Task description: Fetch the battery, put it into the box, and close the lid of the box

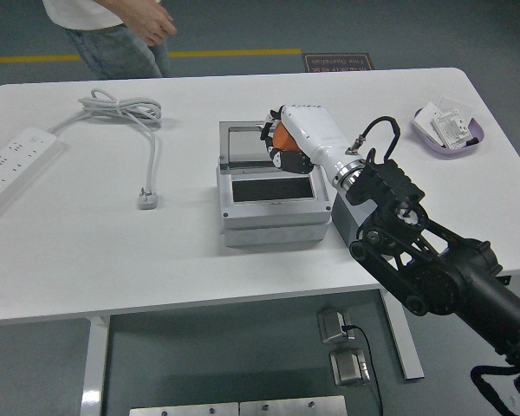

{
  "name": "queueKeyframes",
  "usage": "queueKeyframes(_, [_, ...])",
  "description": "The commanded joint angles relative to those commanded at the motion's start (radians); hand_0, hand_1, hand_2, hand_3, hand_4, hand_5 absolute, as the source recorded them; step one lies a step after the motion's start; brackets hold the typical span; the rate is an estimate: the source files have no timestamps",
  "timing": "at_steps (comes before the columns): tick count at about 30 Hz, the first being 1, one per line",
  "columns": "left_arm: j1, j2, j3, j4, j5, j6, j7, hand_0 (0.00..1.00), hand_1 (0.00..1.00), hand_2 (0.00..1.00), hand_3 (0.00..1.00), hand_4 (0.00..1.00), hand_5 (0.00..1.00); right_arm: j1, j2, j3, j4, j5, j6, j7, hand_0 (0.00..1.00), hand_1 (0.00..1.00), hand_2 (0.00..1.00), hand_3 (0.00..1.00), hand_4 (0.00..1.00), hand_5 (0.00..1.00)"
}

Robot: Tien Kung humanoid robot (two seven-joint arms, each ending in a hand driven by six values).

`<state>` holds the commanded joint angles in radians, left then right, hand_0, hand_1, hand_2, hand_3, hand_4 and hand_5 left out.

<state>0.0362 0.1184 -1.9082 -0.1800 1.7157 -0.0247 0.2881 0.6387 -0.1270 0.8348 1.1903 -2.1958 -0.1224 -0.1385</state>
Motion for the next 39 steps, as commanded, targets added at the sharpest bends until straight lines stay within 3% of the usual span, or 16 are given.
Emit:
queueKeyframes(6, [-0.003, 0.005, -0.004, 0.0, 0.007, 0.0, 0.006, 0.694, 0.688, 0.66, 0.718, 0.672, 0.328, 0.067, 0.025, -0.076, -0.052, -0.025, 0.046, -0.035, 0.207, 0.208, 0.272, 0.267, 0.002, 0.002])
queueKeyframes(13, [-0.007, 0.007, -0.005, 0.0, 0.01, 0.003, 0.005, 0.694, 0.689, 0.661, 0.72, 0.673, 0.329, 0.083, 0.041, -0.119, -0.079, -0.011, 0.045, -0.039, 0.209, 0.211, 0.28, 0.277, 0.002, 0.002])
queueKeyframes(26, [-0.016, 0.005, -0.007, 0.0, 0.02, 0.0, 0.0, 0.694, 0.69, 0.659, 0.721, 0.673, 0.327, 0.075, 0.055, -0.17, -0.128, 0.019, -0.017, -0.002, 0.216, 0.23, 0.289, 0.29, 0.002, 0.002])
queueKeyframes(39, [-0.021, 0.003, -0.002, 0.0, 0.024, -0.001, 0.0, 0.695, 0.689, 0.659, 0.721, 0.673, 0.327, 0.078, 0.073, -0.193, -0.238, 0.071, -0.097, 0.068, 0.218, 0.232, 0.291, 0.292, 0.002, 0.002])
